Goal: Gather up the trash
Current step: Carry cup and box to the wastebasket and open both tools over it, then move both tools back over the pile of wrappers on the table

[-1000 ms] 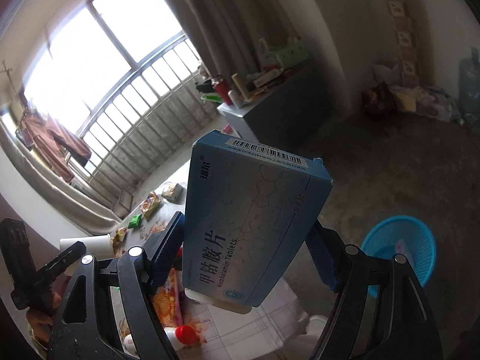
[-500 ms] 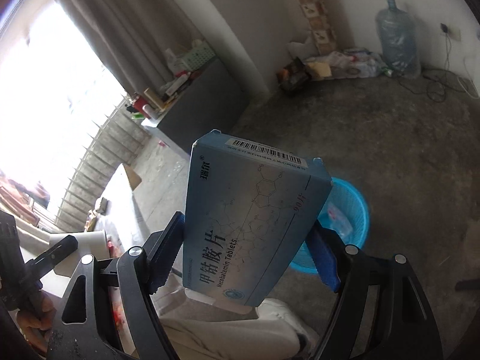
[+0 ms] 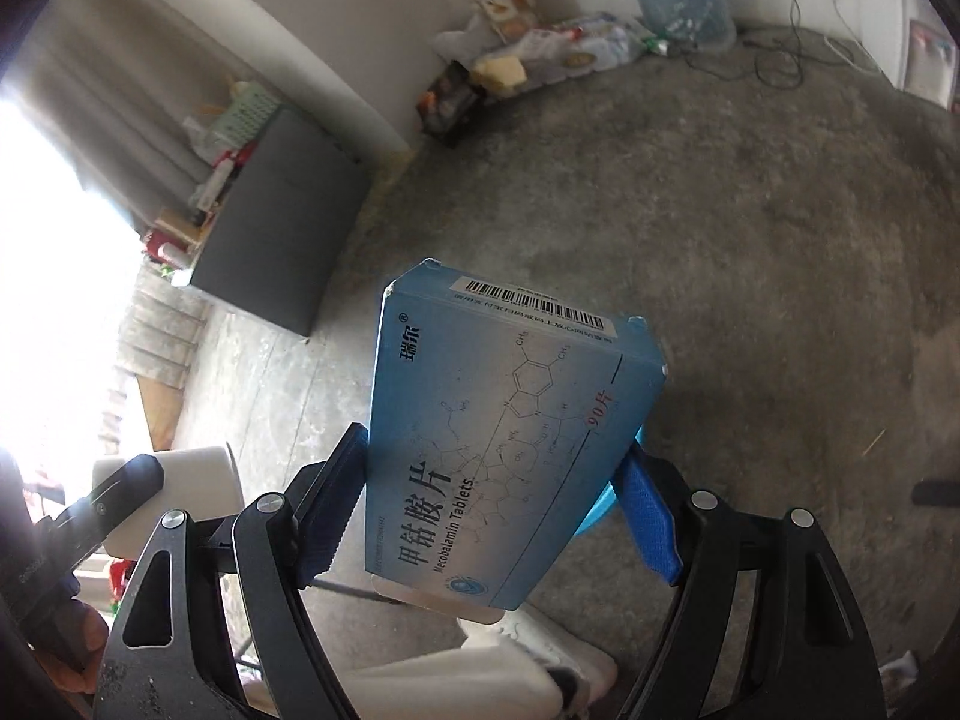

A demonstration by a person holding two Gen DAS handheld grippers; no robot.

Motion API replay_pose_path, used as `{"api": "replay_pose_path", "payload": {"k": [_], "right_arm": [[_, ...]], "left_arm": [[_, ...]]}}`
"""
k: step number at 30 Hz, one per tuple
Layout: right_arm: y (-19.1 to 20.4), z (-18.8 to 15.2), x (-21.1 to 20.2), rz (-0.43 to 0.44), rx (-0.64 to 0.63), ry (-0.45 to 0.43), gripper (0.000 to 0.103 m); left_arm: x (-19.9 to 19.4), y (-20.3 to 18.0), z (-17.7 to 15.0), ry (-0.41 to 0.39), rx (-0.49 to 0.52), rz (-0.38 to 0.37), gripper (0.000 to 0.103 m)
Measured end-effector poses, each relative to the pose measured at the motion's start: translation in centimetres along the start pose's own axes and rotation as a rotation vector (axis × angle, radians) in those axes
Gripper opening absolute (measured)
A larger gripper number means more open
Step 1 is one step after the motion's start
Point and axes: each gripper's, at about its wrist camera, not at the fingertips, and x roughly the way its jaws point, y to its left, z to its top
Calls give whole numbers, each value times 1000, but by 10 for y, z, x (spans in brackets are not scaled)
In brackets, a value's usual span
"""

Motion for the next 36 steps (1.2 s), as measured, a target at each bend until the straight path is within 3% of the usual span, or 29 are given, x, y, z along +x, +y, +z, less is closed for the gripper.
{"api": "replay_pose_path", "payload": {"k": [1,2,7,12,18,22,26,30,36], "right_arm": [[-5,-1,8,-1,17,11,76],[-9,2,21,-6,43,25,78],[-35,0,65,-52,110,126,81],[-40,-19,61,-23,107,155,81],[-30,-38,28,-8,37,126,81],[-14,-47,10,1,-55,84,81],[20,-60,-19,18,-207,31,84],[57,-77,-45,19,-369,-17,90],[103,-106,-72,-7,-548,-120,95]], "left_arm": [[12,2,4,16,-9,17,74],[22,2,6,19,-21,41,76],[44,15,4,29,-57,82,77],[37,24,-7,28,-73,83,77],[-9,23,-23,-45,-96,55,77],[-49,17,-40,-104,-47,53,79],[-89,22,-66,-134,-6,61,81],[-132,34,-94,-171,15,114,81],[-193,81,-148,-260,-108,151,84]]}}
